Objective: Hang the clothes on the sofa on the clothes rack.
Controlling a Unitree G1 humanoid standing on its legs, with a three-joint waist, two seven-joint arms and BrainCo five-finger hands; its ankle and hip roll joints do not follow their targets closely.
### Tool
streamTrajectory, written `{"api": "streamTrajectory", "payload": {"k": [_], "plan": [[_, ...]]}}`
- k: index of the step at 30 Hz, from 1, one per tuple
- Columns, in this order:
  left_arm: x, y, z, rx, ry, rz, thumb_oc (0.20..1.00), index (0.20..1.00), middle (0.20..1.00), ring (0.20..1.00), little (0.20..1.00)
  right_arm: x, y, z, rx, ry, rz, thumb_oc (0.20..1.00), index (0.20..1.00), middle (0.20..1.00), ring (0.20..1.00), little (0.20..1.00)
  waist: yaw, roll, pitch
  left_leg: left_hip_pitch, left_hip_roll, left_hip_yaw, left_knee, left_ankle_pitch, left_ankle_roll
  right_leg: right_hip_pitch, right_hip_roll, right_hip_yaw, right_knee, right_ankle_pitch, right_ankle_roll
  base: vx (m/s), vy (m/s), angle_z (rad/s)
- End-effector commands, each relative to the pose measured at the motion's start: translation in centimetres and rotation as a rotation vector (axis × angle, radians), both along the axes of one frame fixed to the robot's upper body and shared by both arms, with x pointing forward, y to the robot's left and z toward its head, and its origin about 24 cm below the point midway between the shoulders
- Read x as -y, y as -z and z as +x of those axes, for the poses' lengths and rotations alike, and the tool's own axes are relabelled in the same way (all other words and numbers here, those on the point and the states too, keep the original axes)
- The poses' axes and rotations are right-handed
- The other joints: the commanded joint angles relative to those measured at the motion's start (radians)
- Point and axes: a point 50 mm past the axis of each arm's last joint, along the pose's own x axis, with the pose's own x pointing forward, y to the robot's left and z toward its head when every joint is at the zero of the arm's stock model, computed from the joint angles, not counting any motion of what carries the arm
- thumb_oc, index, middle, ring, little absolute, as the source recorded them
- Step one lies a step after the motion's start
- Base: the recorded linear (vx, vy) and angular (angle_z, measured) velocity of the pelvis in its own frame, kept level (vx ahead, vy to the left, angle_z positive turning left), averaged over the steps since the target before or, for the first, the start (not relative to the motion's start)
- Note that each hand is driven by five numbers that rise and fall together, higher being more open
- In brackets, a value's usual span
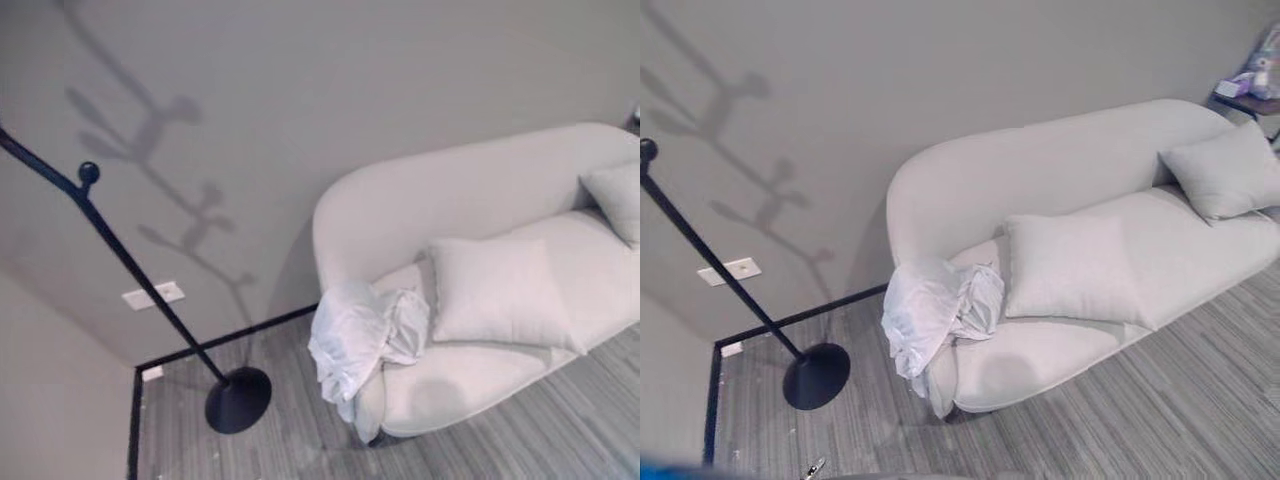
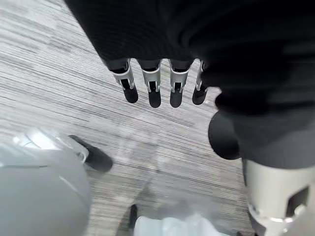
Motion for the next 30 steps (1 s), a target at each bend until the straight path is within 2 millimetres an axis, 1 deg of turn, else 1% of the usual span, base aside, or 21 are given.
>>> {"api": "streamTrajectory", "payload": {"k": [1, 4, 6, 7, 9, 11, 13, 15, 16, 18, 19, 20, 21, 23, 24, 25, 26, 27, 28, 29, 30], "plan": [[-0.3, -0.5, 3.0, 0.077, 0.028, 0.045, 1.000, 1.000, 1.000, 1.000, 1.000, 1.6, -1.2, 4.0, 0.087, -0.124, -0.190, 1.000, 1.000, 1.000, 1.000, 1.000, -0.008, -0.018, 0.042, -0.061, 0.042, -0.079, 0.073, -0.042, -0.047, 0.130, -0.003, 0.036, -0.227, 0.140, 0.013, 0.02, 0.027, 0.17], [-0.2, -0.6, 3.3, 0.088, 0.026, 0.054, 1.000, 1.000, 1.000, 1.000, 1.000, 1.5, -1.8, 5.8, 0.148, -0.201, -0.233, 1.000, 1.000, 1.000, 1.000, 1.000, -0.007, -0.021, 0.038, -0.059, 0.032, -0.075, 0.061, -0.038, -0.043, 0.152, 0.004, 0.027, -0.238, 0.140, 0.006, 0.02, -0.012, 0.21], [-0.1, -0.5, 3.2, 0.088, 0.021, 0.050, 1.000, 1.000, 1.000, 1.000, 1.000, 1.4, -1.9, 6.1, 0.158, -0.234, -0.246, 1.000, 1.000, 1.000, 1.000, 1.000, -0.006, -0.020, 0.037, -0.059, 0.031, -0.073, 0.063, -0.039, -0.043, 0.157, 0.004, 0.019, -0.240, 0.138, 0.004, 0.03, -0.041, 0.09], [-0.2, -0.5, 3.0, 0.084, -0.002, 0.054, 1.000, 1.000, 1.000, 1.000, 1.000, 1.1, -2.2, 7.0, 0.181, -0.307, -0.285, 1.000, 1.000, 1.000, 1.000, 1.000, 0.001, -0.022, 0.034, -0.052, 0.033, -0.077, 0.063, -0.045, -0.044, 0.176, 0.003, 0.005, -0.253, 0.129, 0.000, 0.05, -0.072, 0.08], [-0.3, -0.5, 2.9, 0.080, -0.019, 0.061, 1.000, 1.000, 1.000, 1.000, 1.000, 0.8, -2.5, 7.8, 0.211, -0.351, -0.297, 1.000, 1.000, 1.000, 1.000, 1.000, 0.004, -0.024, 0.034, -0.048, 0.036, -0.082, 0.067, -0.049, -0.049, 0.180, 0.009, 0.007, -0.254, 0.124, -0.003, 0.07, -0.085, 0.17], [-0.4, -0.5, 2.6, 0.073, -0.028, 0.060, 1.000, 1.000, 1.000, 1.000, 1.000, 0.3, -3.3, 9.3, 0.280, -0.424, -0.318, 1.000, 1.000, 1.000, 1.000, 1.000, 0.004, -0.027, 0.033, -0.038, 0.041, -0.079, 0.071, -0.057, -0.054, 0.186, 0.011, 0.006, -0.256, 0.119, -0.007, 0.08, -0.073, 0.08], [-0.2, -0.4, 2.5, 0.071, -0.044, 0.057, 1.000, 1.000, 1.000, 1.000, 1.000, 0.0, -4.8, 11.5, 0.390, -0.523, -0.373, 1.000, 1.000, 1.000, 1.000, 1.000, 0.001, -0.031, 0.035, -0.034, 0.044, -0.075, 0.087, -0.071, -0.058, 0.194, 0.010, 0.011, -0.266, 0.120, -0.011, 0.08, -0.075, -0.02], [0.2, -0.5, 2.8, 0.096, -0.060, 0.047, 1.000, 1.000, 1.000, 1.000, 1.000, -0.4, -7.4, 13.8, 0.561, -0.604, -0.408, 1.000, 1.000, 1.000, 1.000, 1.000, -0.001, -0.037, 0.046, -0.046, 0.043, -0.066, 0.153, -0.092, -0.069, 0.201, 0.011, 0.015, -0.275, 0.117, -0.016, 0.04, -0.074, -0.05], [0.4, -0.5, 3.4, 0.116, -0.049, 0.039, 1.000, 1.000, 1.000, 1.000, 1.000, -0.3, -8.4, 14.7, 0.608, -0.656, -0.435, 1.000, 1.000, 1.000, 1.000, 1.000, 0.001, -0.043, 0.060, -0.077, 0.041, -0.064, 0.227, -0.089, -0.080, 0.206, 0.009, 0.021, -0.276, 0.120, -0.021, -0.04, -0.068, -0.06], [0.7, -0.7, 4.1, 0.148, -0.032, 0.033, 1.000, 1.000, 1.000, 1.000, 1.000, -0.3, -11.0, 16.5, 0.729, -0.779, -0.515, 1.000, 1.000, 1.000, 1.000, 1.000, 0.008, -0.052, 0.088, -0.160, 0.048, -0.065, 0.388, -0.068, -0.103, 0.218, 0.007, 0.027, -0.286, 0.120, -0.035, -0.03, -0.060, 0.05], [1.0, -0.6, 4.1, 0.155, -0.025, 0.025, 1.000, 1.000, 1.000, 1.000, 1.000, 0.0, -11.4, 16.6, 0.739, -0.798, -0.550, 1.000, 1.000, 1.000, 1.000, 1.000, 0.011, -0.049, 0.093, -0.194, 0.057, -0.068, 0.440, -0.055, -0.107, 0.226, 0.007, 0.024, -0.293, 0.119, -0.039, 0.03, -0.022, 0.09], [1.2, -0.6, 4.2, 0.159, -0.028, 0.020, 1.000, 1.000, 1.000, 1.000, 1.000, 0.1, -11.9, 17.1, 0.739, -0.847, -0.619, 1.000, 1.000, 1.000, 1.000, 1.000, 0.014, -0.049, 0.098, -0.224, 0.076, -0.064, 0.463, -0.038, -0.109, 0.239, 0.001, 0.022, -0.304, 0.118, -0.040, 0.09, 0.017, -0.05], [1.3, -0.6, 4.1, 0.159, -0.027, 0.018, 1.000, 1.000, 1.000, 1.000, 1.000, -0.1, -12.7, 17.8, 0.751, -0.910, -0.674, 1.000, 1.000, 1.000, 1.000, 1.000, 0.016, -0.053, 0.096, -0.236, 0.107, -0.054, 0.437, -0.035, -0.109, 0.251, -0.010, 0.021, -0.319, 0.116, -0.035, 0.16, 0.045, -0.07], [1.3, -0.5, 3.8, 0.149, -0.027, 0.024, 1.000, 1.000, 1.000, 1.000, 1.000, -0.6, -14.0, 18.5, 0.799, -1.000, -0.745, 1.000, 1.000, 1.000, 1.000, 1.000, 0.023, -0.061, 0.080, -0.213, 0.165, -0.041, 0.322, -0.040, -0.109, 0.268, -0.034, 0.016, -0.346, 0.111, -0.025, 0.25, 0.130, 0.00], [1.3, -0.6, 3.9, 0.150, -0.019, 0.036, 1.000, 1.000, 1.000, 1.000, 1.000, -1.0, -15.2, 19.1, 0.823, -1.130, -0.868, 1.000, 1.000, 1.000, 1.000, 1.000, 0.038, -0.050, 0.066, -0.209, 0.226, -0.069, 0.159, 0.042, -0.131, 0.282, -0.042, 0.014, -0.366, 0.101, -0.014, 0.29, 0.200, -0.05], [1.4, -0.5, 3.8, 0.144, -0.007, 0.040, 1.000, 1.000, 1.000, 1.000, 1.000, -1.2, -15.5, 19.2, 0.840, -1.164, -0.912, 1.000, 1.000, 1.000, 1.000, 1.000, 0.040, -0.042, 0.064, -0.201, 0.248, -0.085, 0.071, 0.097, -0.150, 0.294, -0.044, 0.015, -0.376, 0.092, -0.013, 0.22, 0.160, 0.02], [1.4, -0.5, 3.8, 0.144, -0.007, 0.040, 1.000, 1.000, 1.000, 1.000, 1.000, -1.2, -15.5, 19.2, 0.840, -1.164, -0.912, 1.000, 1.000, 1.000, 1.000, 1.000, 0.039, -0.042, 0.064, -0.199, 0.248, -0.085, 0.067, 0.099, -0.150, 0.294, -0.044, 0.014, -0.376, 0.092, -0.013, 0.19, 0.194, 0.07], [1.7, -0.5, 3.8, 0.131, 0.016, 0.054, 1.000, 1.000, 1.000, 1.000, 1.000, -1.6, -15.8, 19.5, 0.843, -1.204, -1.000, 1.000, 1.000, 1.000, 1.000, 1.000, 0.040, -0.027, 0.056, -0.197, 0.268, -0.088, -0.007, 0.120, -0.165, 0.314, -0.054, 0.014, -0.394, 0.076, -0.004, 0.19, 0.217, 0.22], [1.9, -0.4, 3.7, 0.121, 0.024, 0.058, 1.000, 1.000, 1.000, 1.000, 1.000, -1.9, -15.6, 19.4, 0.829, -1.245, -1.046, 1.000, 1.000, 1.000, 1.000, 1.000, 0.039, -0.013, 0.049, -0.168, 0.271, -0.078, -0.036, 0.130, -0.174, 0.326, -0.057, 0.008, -0.399, 0.075, 0.000, 0.25, 0.298, 0.12], [1.9, -0.5, 3.9, 0.123, 0.033, 0.072, 1.000, 1.000, 1.000, 1.000, 1.000, -2.2, -15.5, 19.5, 0.820, -1.311, -1.121, 1.000, 1.000, 1.000, 1.000, 1.000, 0.039, 0.000, 0.043, -0.152, 0.264, -0.072, -0.041, 0.133, -0.183, 0.333, -0.068, -0.001, -0.403, 0.077, 0.003, 0.18, 0.217, 0.05], [1.9, -0.5, 4.0, 0.124, 0.049, 0.084, 1.000, 1.000, 1.000, 1.000, 1.000, -2.6, -15.5, 19.6, 0.811, -1.390, -1.185, 1.000, 1.000, 1.000, 1.000, 1.000, 0.042, 0.002, 0.038, -0.143, 0.254, -0.070, -0.041, 0.129, -0.185, 0.336, -0.078, -0.003, -0.410, 0.084, 0.008, 0.18, 0.211, -0.14]]}}
